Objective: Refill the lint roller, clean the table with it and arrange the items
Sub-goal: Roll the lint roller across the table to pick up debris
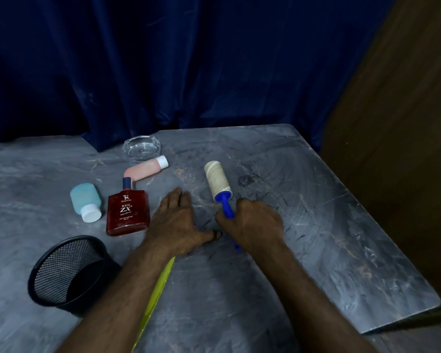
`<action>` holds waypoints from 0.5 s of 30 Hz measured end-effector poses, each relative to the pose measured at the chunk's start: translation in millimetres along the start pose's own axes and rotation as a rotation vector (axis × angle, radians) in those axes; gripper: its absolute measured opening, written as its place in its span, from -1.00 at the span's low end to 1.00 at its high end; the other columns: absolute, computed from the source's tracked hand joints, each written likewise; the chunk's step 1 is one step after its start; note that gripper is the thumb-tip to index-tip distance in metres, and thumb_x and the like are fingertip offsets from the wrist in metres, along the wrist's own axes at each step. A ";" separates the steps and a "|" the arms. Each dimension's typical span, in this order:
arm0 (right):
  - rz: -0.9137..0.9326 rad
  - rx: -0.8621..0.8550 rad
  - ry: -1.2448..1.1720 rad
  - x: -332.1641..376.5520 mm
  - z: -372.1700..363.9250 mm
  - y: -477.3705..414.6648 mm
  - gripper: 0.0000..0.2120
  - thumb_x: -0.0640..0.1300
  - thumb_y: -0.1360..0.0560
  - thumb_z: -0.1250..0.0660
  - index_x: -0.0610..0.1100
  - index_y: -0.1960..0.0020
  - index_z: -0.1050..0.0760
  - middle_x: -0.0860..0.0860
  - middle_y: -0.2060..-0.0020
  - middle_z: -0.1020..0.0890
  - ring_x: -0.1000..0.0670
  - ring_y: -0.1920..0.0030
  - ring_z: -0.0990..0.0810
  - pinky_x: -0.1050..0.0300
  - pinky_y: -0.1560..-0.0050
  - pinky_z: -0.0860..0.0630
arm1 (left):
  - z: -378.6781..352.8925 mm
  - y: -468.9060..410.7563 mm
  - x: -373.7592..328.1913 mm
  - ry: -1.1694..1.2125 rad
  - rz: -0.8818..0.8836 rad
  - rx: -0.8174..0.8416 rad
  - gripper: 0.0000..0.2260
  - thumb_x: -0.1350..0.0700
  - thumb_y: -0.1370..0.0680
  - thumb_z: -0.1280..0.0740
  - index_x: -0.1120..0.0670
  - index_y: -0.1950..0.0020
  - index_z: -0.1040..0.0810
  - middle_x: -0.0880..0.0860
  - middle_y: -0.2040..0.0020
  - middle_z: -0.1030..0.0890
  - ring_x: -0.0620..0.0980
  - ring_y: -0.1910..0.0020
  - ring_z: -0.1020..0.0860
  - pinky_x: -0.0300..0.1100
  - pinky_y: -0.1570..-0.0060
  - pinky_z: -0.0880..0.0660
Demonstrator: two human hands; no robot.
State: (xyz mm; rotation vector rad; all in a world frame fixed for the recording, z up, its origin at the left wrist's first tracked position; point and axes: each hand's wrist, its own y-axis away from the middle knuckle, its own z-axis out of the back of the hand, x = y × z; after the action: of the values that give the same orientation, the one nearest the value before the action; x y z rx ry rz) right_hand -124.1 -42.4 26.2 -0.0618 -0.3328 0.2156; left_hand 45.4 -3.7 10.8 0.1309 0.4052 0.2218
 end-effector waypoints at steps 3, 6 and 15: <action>0.005 -0.015 0.016 -0.4 0.9 -0.4 -0.48 0.41 -0.44 -0.26 -0.06 0.11 -0.58 -0.05 0.20 -0.67 -0.12 0.13 -0.68 0.10 0.20 -0.38 | 2.7 2.0 -1.0 0.007 -0.005 0.017 0.22 -0.50 -0.35 -0.44 0.12 -0.74 0.05 0.13 -0.76 0.08 0.10 -0.74 0.08 -0.04 -0.69 0.03; -0.010 -0.027 0.021 0.3 5.3 -1.8 -0.39 0.49 -0.40 -0.26 -0.07 0.06 -0.59 -0.07 0.17 -0.68 -0.14 0.07 -0.69 0.09 0.18 -0.41 | 7.0 4.7 -2.8 0.018 -0.013 0.005 0.20 -0.44 -0.37 -0.47 0.14 -0.74 0.02 0.15 -0.76 0.04 0.11 -0.74 0.05 -0.05 -0.69 0.02; 0.136 -0.106 -0.021 16.2 43.2 -12.1 -0.50 0.40 -0.51 -0.21 -0.06 0.17 -0.45 -0.05 0.27 -0.64 -0.17 0.20 -0.65 -0.02 0.20 -0.56 | 50.9 46.5 -13.3 0.179 -0.132 -0.351 -0.05 -0.34 -0.45 -0.40 0.02 -0.71 -0.13 0.03 -0.66 -0.34 0.01 -0.62 -0.31 -0.12 -0.52 -0.30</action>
State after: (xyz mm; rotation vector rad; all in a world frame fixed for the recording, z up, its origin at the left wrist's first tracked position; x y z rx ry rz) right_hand -121.1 -49.6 73.2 -0.1873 -0.3615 0.3330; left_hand 45.4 34.0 70.1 -0.2615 0.5440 0.1722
